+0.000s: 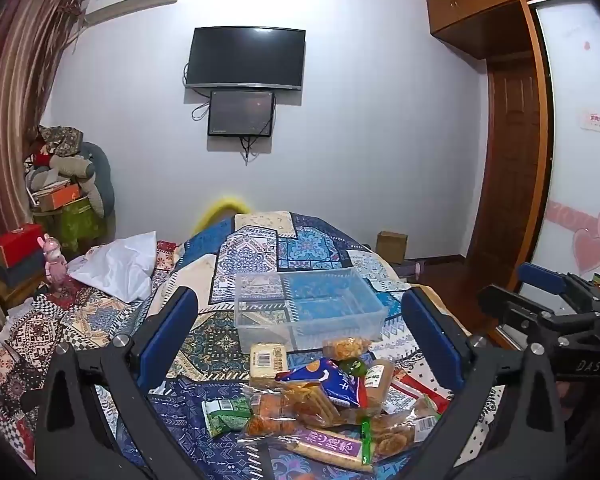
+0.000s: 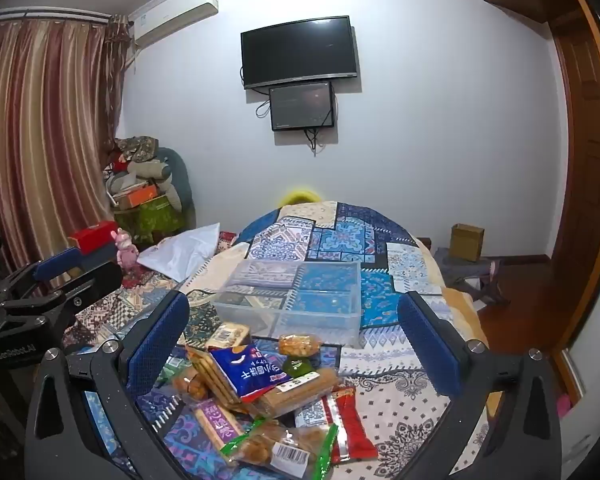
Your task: Organize snacks
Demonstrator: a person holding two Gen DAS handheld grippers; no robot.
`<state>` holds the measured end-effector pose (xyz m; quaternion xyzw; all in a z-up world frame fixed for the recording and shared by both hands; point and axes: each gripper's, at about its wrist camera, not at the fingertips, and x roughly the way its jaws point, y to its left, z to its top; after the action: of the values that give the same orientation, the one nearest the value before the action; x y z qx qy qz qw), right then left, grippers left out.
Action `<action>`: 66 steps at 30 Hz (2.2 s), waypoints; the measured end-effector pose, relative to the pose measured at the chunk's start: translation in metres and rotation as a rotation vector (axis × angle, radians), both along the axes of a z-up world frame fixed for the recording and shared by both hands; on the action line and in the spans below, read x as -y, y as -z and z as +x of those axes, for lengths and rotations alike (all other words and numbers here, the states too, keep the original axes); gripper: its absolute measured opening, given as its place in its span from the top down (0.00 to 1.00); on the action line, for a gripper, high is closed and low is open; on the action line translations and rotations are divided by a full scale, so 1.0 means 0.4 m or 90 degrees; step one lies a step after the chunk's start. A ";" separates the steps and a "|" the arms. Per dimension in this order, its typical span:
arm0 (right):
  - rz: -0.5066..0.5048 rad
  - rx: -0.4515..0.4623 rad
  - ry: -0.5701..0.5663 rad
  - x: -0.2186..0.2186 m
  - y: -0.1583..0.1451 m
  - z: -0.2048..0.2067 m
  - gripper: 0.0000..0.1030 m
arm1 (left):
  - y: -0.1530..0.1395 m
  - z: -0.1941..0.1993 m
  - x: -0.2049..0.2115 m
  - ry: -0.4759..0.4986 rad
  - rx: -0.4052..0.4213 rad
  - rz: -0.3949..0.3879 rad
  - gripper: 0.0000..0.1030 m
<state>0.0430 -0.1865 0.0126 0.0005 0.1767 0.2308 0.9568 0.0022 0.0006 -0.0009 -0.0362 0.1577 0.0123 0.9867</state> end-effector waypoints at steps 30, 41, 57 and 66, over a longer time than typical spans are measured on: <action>-0.001 0.007 -0.002 -0.012 0.006 -0.008 0.00 | 0.031 -0.002 -0.020 -0.020 0.002 -0.014 0.00; -0.001 0.007 -0.002 -0.010 0.003 -0.006 0.00 | 0.030 0.000 -0.014 -0.020 0.002 -0.015 0.00; 0.002 0.004 0.002 -0.003 0.003 -0.005 0.00 | 0.025 0.005 -0.007 -0.018 0.006 -0.011 0.00; 0.003 0.001 0.001 -0.004 0.003 -0.005 0.00 | 0.026 0.003 -0.010 -0.017 0.005 -0.014 0.00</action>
<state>0.0410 -0.1850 0.0116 0.0029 0.1757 0.2301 0.9572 0.0032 0.0045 -0.0115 -0.0490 0.1534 0.0233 0.9867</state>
